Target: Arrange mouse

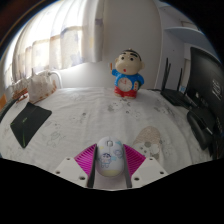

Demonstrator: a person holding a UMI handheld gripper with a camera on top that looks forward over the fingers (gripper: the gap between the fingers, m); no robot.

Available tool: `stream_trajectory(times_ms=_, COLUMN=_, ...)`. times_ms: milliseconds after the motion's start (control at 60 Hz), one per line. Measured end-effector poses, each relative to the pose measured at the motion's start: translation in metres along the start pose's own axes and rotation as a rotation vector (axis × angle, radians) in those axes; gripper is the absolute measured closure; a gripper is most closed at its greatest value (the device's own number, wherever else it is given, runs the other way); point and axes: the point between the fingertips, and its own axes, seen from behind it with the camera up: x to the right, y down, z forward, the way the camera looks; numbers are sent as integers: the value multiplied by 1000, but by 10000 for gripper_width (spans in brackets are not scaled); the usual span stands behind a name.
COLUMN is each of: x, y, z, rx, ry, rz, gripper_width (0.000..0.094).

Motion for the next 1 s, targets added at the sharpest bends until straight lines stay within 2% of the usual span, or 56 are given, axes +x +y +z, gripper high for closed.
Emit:
stream_trajectory(times_ms=117, x=6, y=-21, z=-11, rx=11, ry=15, rz=-21, gripper_width=518)
stream_trajectory(times_ms=283, x=-21, y=-95, z=-39, rx=63, ry=-6, rz=-21, gripper_width=520)
stream_trajectory(times_ms=433, x=-100, y=-160, z=-58, rx=116, ry=-79, rz=-1, gripper_width=519)
stream_trajectory(times_ms=550, x=-190, y=-182, z=-59, rx=130, ry=-136, rz=-14, gripper_width=521)
stream_trajectory(times_ms=633, x=-250, y=-176, z=-49, rx=122, ry=-137, rz=-39, gripper_width=520)
stream_trajectory(times_ms=767, x=-330, y=-133, z=-19, rx=41, ry=-142, rz=-33, gripper_width=522)
stream_trajectory(times_ms=917, x=-368, y=-71, z=21, rx=-61, ry=-92, rz=-32, gripper_width=517)
stream_trajectory(times_ms=1000, x=-373, y=-54, z=31, rx=-71, ry=-58, rz=-44, gripper_width=488)
